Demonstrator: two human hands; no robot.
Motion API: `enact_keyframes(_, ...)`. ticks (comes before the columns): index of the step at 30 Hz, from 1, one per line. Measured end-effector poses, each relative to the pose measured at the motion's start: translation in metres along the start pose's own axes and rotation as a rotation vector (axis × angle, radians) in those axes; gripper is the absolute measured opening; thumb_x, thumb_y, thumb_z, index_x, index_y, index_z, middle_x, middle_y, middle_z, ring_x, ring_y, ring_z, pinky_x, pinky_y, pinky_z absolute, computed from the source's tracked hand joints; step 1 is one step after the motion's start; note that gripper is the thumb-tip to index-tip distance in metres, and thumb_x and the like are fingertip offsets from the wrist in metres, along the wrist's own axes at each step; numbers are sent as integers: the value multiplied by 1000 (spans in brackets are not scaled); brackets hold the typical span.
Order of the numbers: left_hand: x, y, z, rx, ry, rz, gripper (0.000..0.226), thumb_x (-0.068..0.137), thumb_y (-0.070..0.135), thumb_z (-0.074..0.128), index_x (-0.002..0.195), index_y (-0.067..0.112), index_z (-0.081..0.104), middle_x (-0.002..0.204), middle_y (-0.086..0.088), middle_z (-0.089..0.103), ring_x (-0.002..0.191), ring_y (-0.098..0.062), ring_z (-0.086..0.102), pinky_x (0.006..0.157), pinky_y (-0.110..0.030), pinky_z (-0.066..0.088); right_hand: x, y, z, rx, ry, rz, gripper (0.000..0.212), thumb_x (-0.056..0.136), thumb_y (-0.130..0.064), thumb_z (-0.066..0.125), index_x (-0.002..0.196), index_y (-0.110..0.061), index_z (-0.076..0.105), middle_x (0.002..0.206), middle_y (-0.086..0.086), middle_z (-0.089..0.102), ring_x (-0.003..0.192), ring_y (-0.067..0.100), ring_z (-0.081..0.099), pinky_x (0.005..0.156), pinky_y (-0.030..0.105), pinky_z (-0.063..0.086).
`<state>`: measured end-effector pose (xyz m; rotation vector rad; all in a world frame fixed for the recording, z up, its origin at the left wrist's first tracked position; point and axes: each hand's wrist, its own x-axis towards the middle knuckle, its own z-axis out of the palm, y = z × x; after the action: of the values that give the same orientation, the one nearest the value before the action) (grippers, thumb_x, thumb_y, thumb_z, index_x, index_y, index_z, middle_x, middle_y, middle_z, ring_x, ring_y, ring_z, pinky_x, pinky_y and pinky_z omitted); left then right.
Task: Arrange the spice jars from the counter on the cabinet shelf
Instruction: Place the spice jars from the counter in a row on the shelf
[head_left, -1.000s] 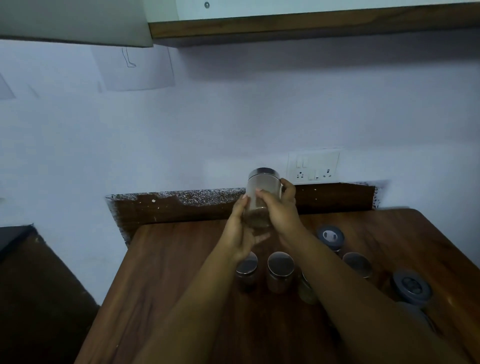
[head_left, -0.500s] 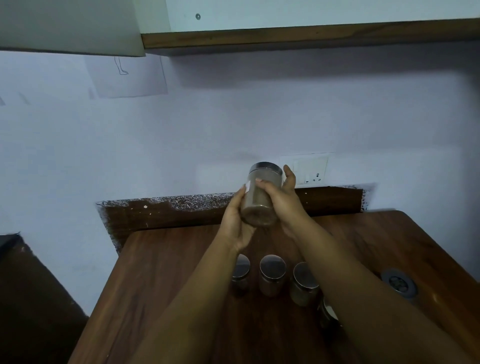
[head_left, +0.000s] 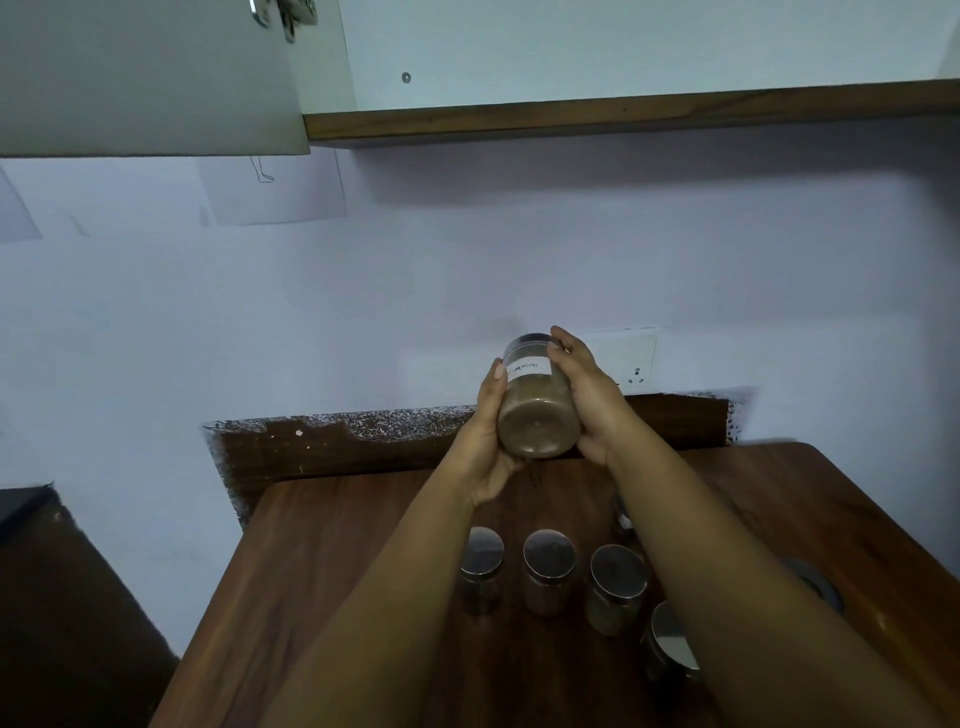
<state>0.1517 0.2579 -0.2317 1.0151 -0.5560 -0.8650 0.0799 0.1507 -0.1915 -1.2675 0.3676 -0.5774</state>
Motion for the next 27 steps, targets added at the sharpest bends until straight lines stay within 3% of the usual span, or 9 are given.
enact_keyframes(3,-6,9,-4,45,-81,18,81,80,38,70,145,50,23,129,3,62,113,-23,64,84,-50,55,-2,6,-2,46,-9,-12,44,102,-31,47,145,-37,39,127,1,60,104,20,66,78,32,57)
enact_keyframes(7,-11,14,1,304,-54,296,106,80,3,74,151,47,8,141,9,48,121,-13,59,90,-35,55,-7,6,1,-104,-145,-60,53,100,-42,47,149,-37,29,137,0,56,114,19,63,89,36,56)
enact_keyframes(9,-11,20,1,392,-66,355,112,81,-5,71,152,44,0,145,9,40,125,-12,55,96,-34,52,-9,2,1,-171,-239,-87,70,93,-33,62,150,-42,22,138,-1,54,119,20,60,95,39,54)
enact_keyframes(11,-11,32,-5,411,-119,301,115,81,-11,67,152,43,-7,140,12,42,119,-8,59,90,-31,55,-11,-2,-1,-182,-298,-91,94,84,-15,73,150,-47,15,140,0,51,121,22,58,95,39,54)
enact_keyframes(13,-12,46,-9,484,-163,274,121,79,-13,68,151,43,-12,136,18,41,115,-1,61,84,-26,55,-12,-6,1,-181,-318,-114,105,81,-3,73,150,-51,11,141,0,48,122,22,57,95,40,54)
enact_keyframes(15,-13,58,-10,529,-186,271,127,75,-12,72,150,46,-13,142,14,40,122,-7,57,91,-33,54,-13,-8,7,-184,-304,-172,105,81,2,71,148,-54,12,142,-1,45,124,22,55,98,43,52)
enact_keyframes(21,-14,80,-4,594,-184,331,124,78,-14,68,149,47,-12,155,0,30,131,-17,50,104,-46,47,-9,-20,18,-202,-284,-288,105,78,-2,73,144,-58,13,145,-3,41,125,19,52,97,40,52)
enact_keyframes(24,-15,96,3,615,-162,399,117,81,-11,66,151,45,-9,159,0,24,136,-19,44,107,-44,45,-7,-36,26,-270,-230,-363,107,80,-8,75,148,-52,6,135,-10,47,117,8,55,90,26,52)
enact_keyframes(27,-16,123,16,632,-134,515,106,83,2,69,154,39,-1,155,5,32,135,-14,46,106,-38,46,-1,-65,39,-252,-216,-446,109,79,-11,76,151,-47,2,135,-12,50,122,11,54,97,31,51)
